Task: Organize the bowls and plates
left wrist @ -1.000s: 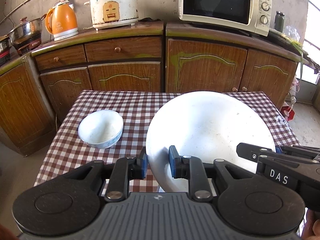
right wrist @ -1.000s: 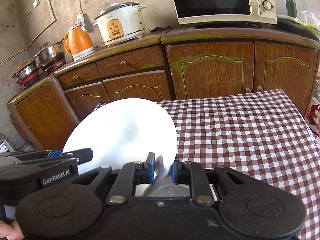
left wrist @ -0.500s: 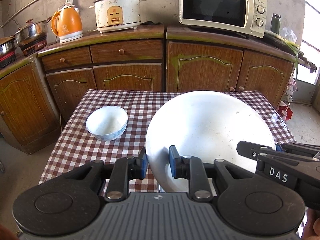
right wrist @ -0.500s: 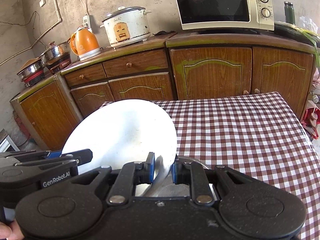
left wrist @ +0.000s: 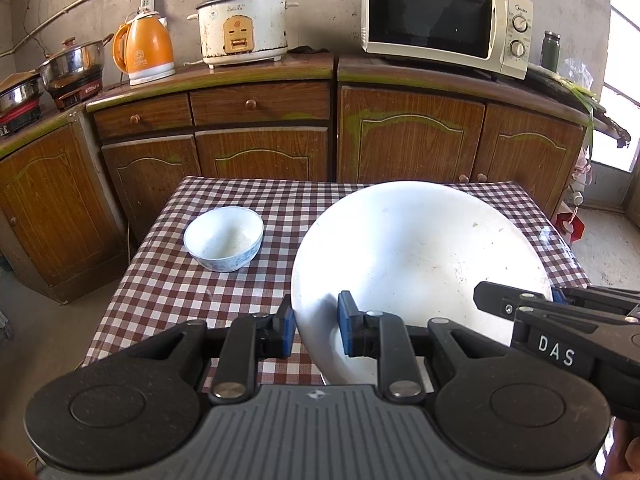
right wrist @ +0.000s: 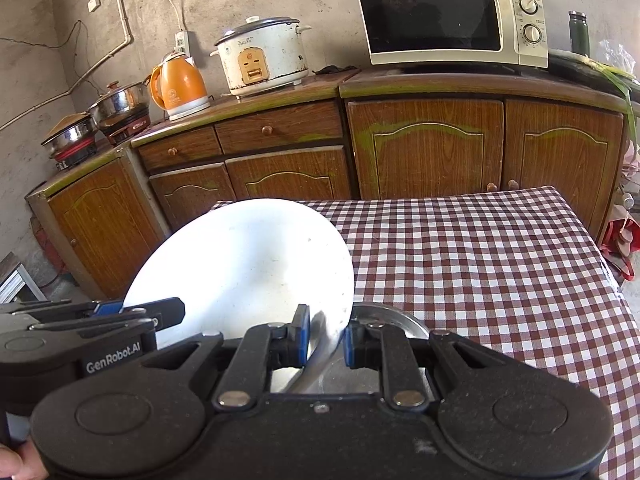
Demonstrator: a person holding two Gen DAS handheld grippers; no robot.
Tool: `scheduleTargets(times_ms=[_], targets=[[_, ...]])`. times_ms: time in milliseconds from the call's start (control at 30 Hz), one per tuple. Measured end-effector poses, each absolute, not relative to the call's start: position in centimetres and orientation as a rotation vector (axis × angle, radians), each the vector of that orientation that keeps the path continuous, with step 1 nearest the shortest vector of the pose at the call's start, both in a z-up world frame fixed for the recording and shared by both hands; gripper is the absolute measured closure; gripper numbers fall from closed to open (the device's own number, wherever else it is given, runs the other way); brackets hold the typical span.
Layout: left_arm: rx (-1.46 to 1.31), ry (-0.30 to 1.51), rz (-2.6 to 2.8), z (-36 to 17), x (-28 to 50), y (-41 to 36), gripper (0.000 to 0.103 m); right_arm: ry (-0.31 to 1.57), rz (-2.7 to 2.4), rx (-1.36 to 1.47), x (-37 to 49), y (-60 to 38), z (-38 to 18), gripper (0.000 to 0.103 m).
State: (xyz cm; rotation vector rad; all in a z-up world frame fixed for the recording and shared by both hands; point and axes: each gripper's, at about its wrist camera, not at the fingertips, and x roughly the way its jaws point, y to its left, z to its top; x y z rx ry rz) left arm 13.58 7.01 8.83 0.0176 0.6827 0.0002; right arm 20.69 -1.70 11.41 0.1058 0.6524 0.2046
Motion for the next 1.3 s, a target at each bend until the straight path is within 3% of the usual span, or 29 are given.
scheduleTargets(times_ms=[1300], targets=[[0.018, 0.668, 0.016, 8.7, 10.2, 8.5, 0.080, 0.648, 0.241, 0.088, 17.2, -0.4, 11.3, 0.081]])
